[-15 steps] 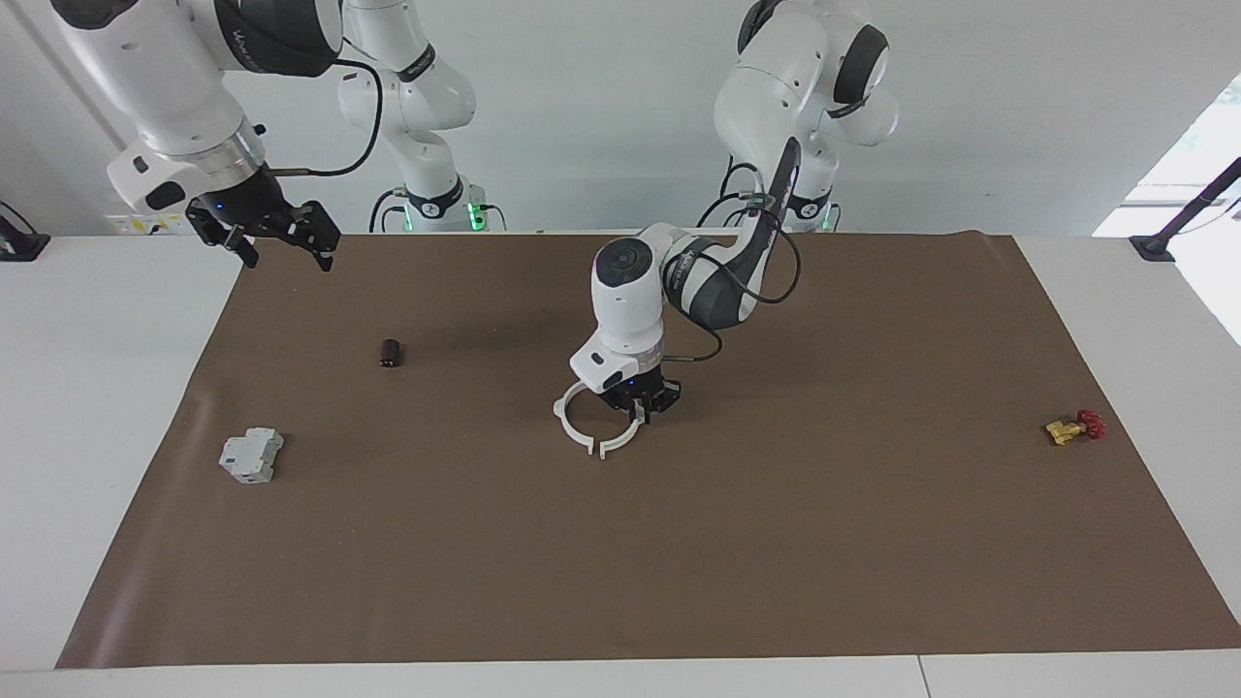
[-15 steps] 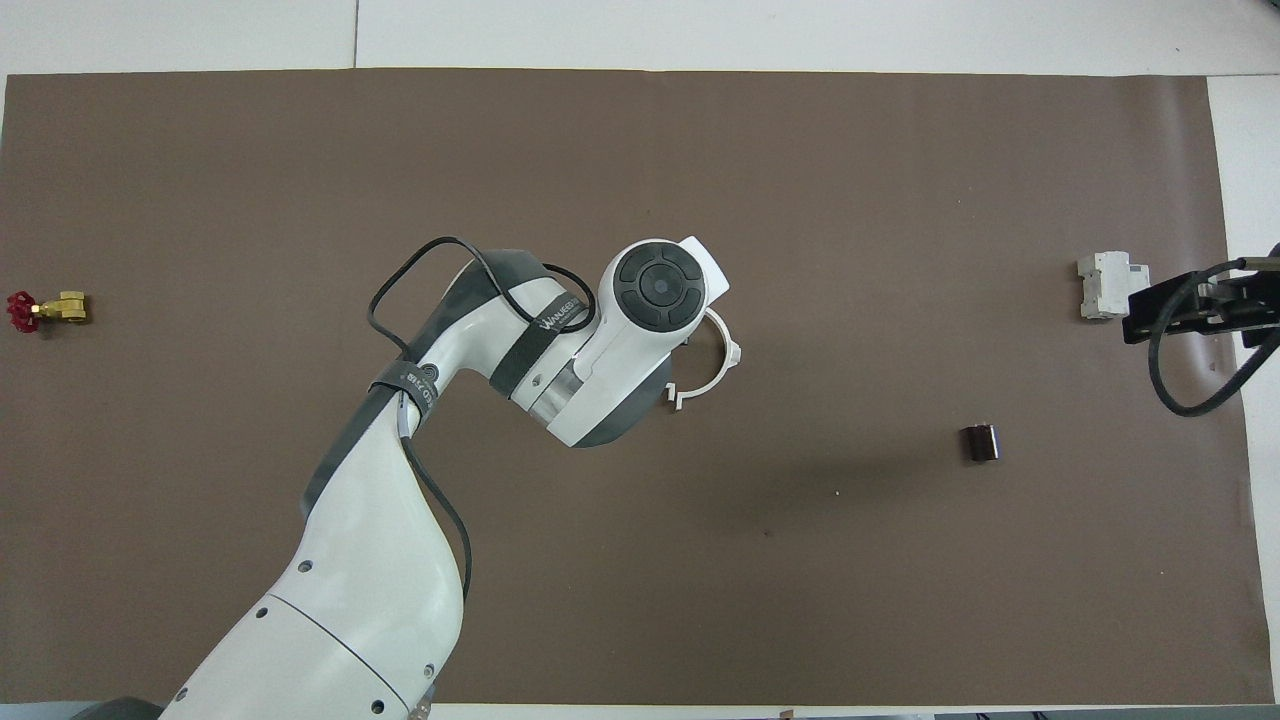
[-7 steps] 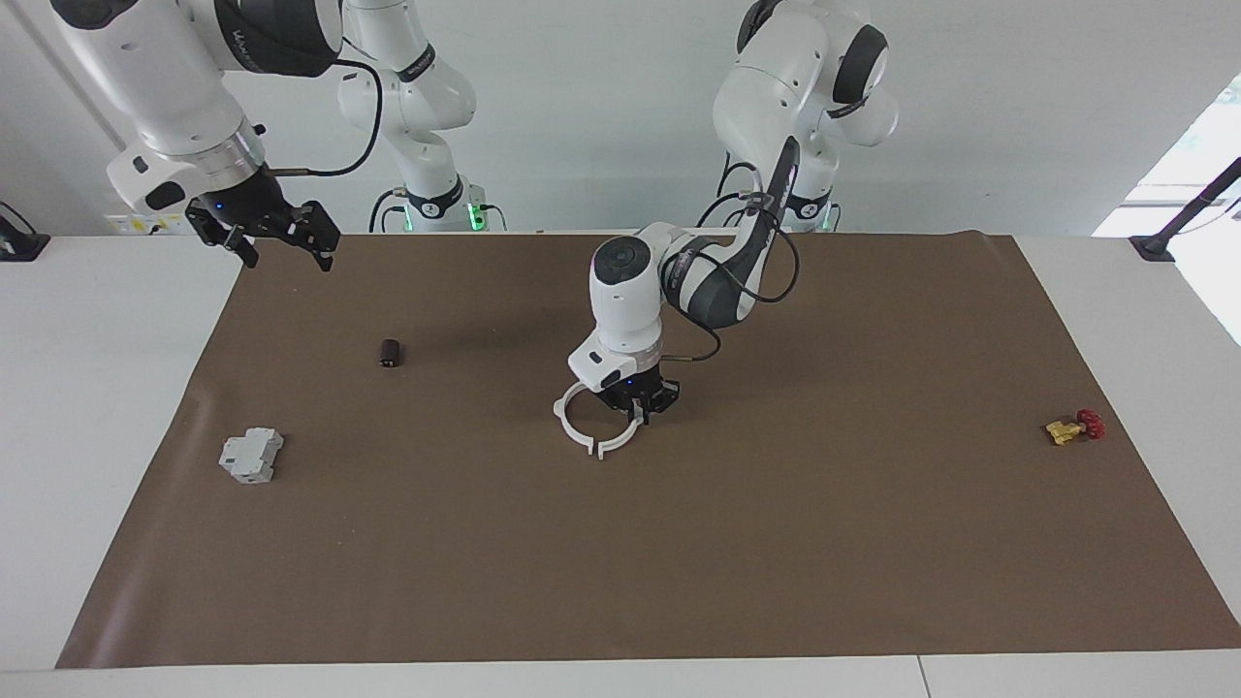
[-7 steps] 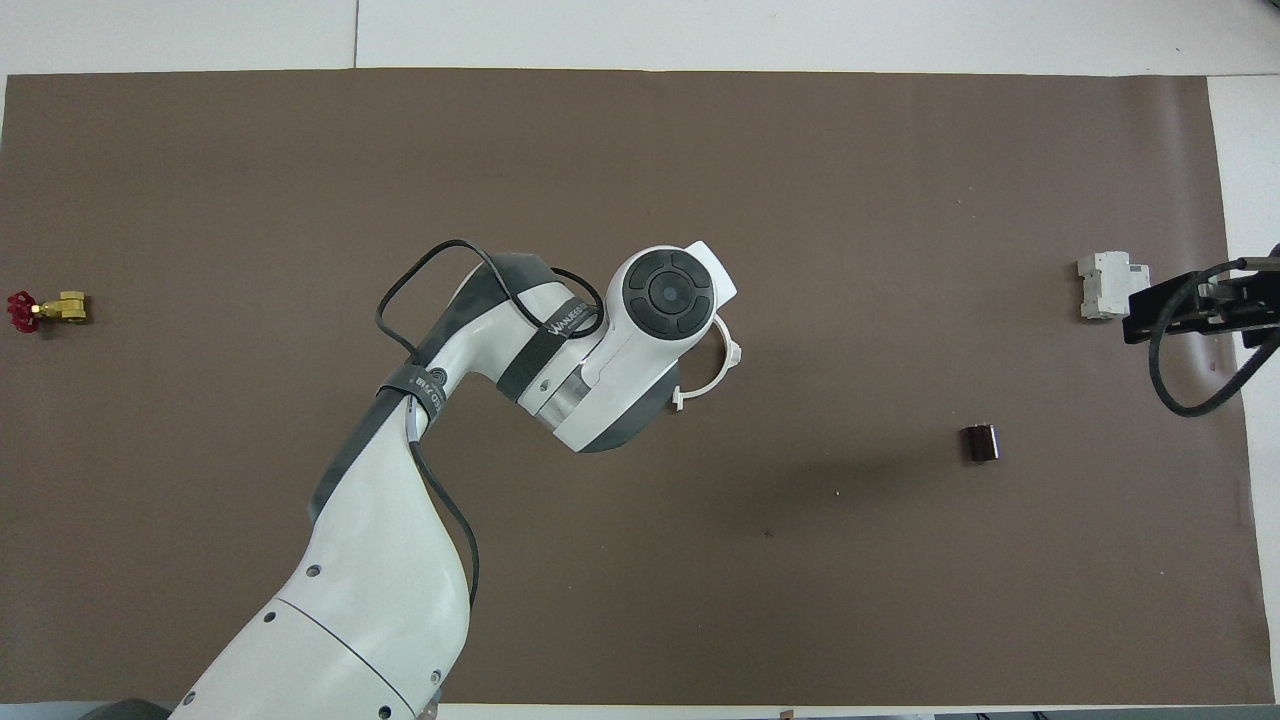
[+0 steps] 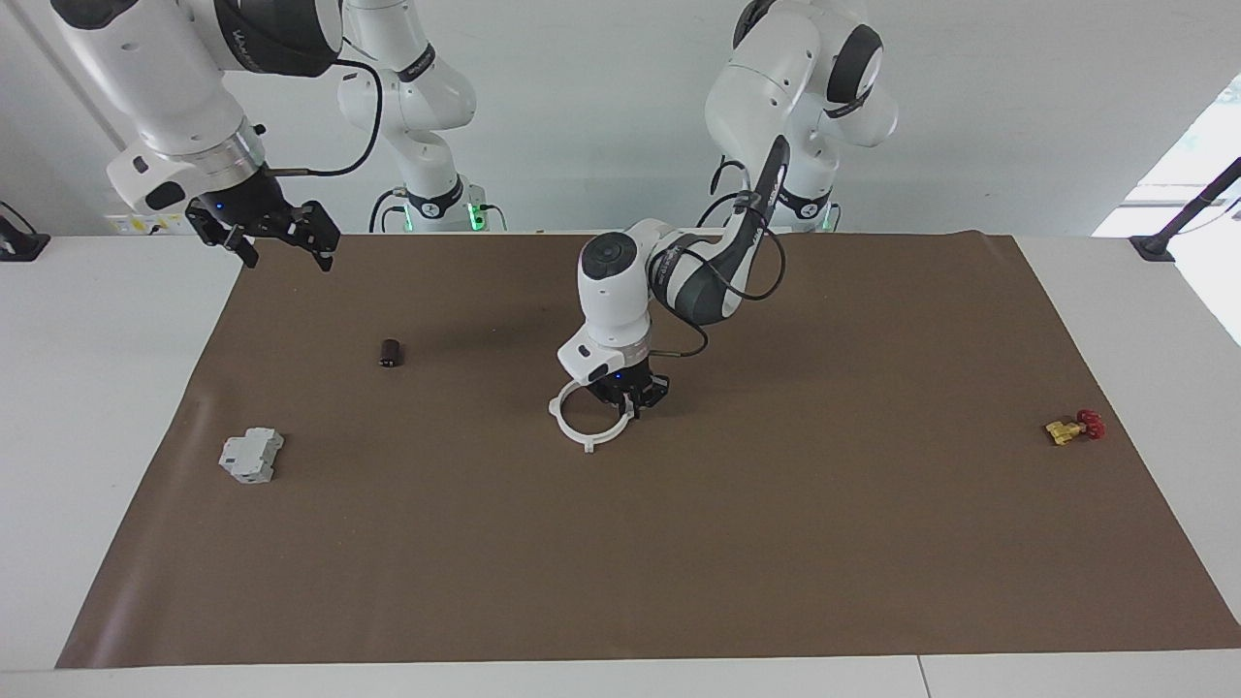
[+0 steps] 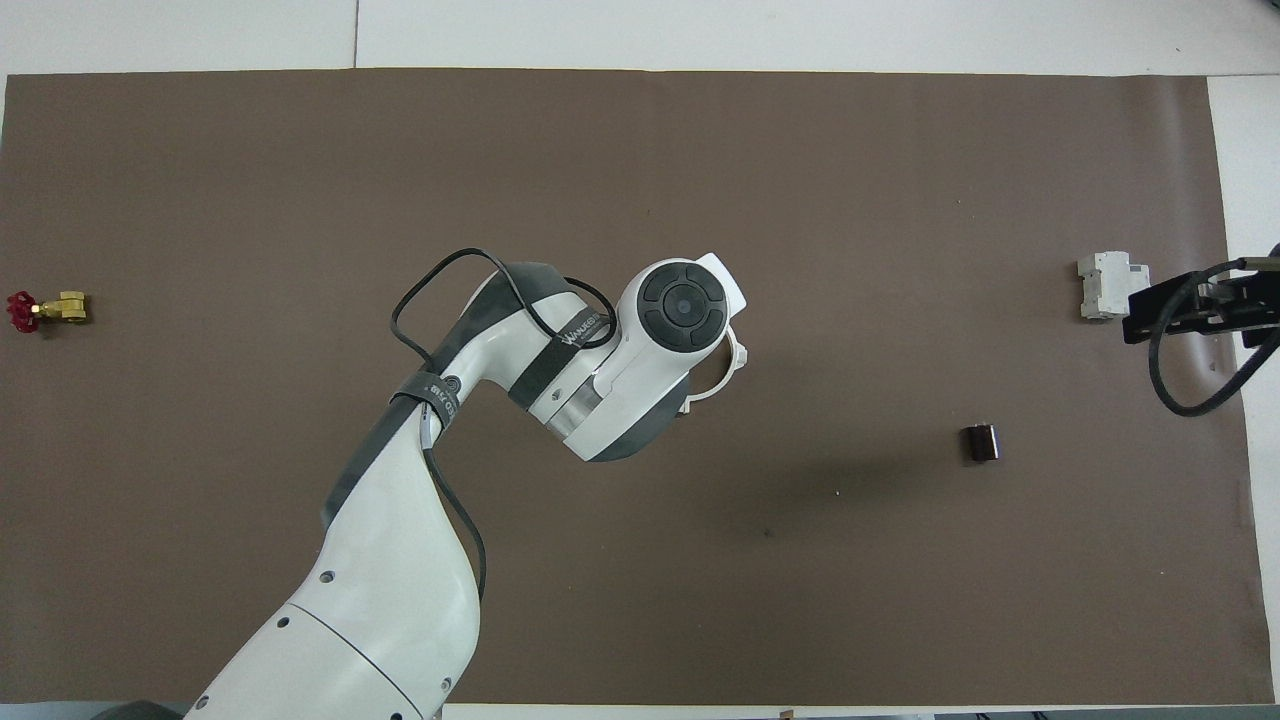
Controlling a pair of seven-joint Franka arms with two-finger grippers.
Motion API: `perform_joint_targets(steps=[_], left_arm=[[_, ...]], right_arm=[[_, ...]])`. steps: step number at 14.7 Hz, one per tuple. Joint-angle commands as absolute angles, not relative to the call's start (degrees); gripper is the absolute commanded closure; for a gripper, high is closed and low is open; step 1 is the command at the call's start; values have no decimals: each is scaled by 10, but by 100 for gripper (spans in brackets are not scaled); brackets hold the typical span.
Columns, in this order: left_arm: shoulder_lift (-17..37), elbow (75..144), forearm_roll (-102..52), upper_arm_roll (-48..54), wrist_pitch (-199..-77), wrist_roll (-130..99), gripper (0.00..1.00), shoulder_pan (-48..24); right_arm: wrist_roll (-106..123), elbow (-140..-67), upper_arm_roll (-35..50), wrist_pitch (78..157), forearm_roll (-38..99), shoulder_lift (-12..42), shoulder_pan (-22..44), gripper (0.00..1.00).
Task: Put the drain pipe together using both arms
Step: 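Press the left gripper's clamp half against the other to close the ring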
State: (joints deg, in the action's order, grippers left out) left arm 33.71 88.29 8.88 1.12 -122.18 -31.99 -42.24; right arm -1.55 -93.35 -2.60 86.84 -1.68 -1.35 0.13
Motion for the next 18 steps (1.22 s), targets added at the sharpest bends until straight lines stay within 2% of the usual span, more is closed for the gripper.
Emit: perform_joint_targets(steps=[1, 2, 5, 6, 8, 9, 11, 12, 15, 18], left_arm=[[336, 892, 99, 1, -1229, -332, 100, -432], [336, 892, 98, 1, -1233, -334, 100, -432], [336, 893, 98, 2, -1237, -336, 73, -431], [336, 894, 98, 2, -1237, -335, 68, -431], [331, 894, 96, 3, -1251, -335, 47, -426], [328, 897, 96, 3, -1263, -335, 32, -425], [327, 898, 96, 3, -1265, -336, 14, -425], [322, 903, 96, 2, -1262, -336, 0, -422], [267, 971, 96, 2, -1262, -333, 0, -392], [152, 1075, 96, 4, -1267, -309, 0, -325]], right_arm=[[1, -937, -22, 875, -18, -17, -7, 0], [1, -937, -22, 875, -18, -16, -7, 0], [1, -937, -22, 875, -18, -17, -7, 0], [1, -937, -22, 876, -18, -17, -7, 0], [2, -937, -22, 875, -18, -16, -7, 0], [1, -937, -22, 876, -18, -16, -7, 0], [1, -936, -22, 876, -18, -17, -7, 0], [1, -937, -22, 875, -18, -16, -7, 0], [1, -936, -22, 875, -18, -17, -7, 0], [1, -936, -22, 875, -18, -16, -7, 0]])
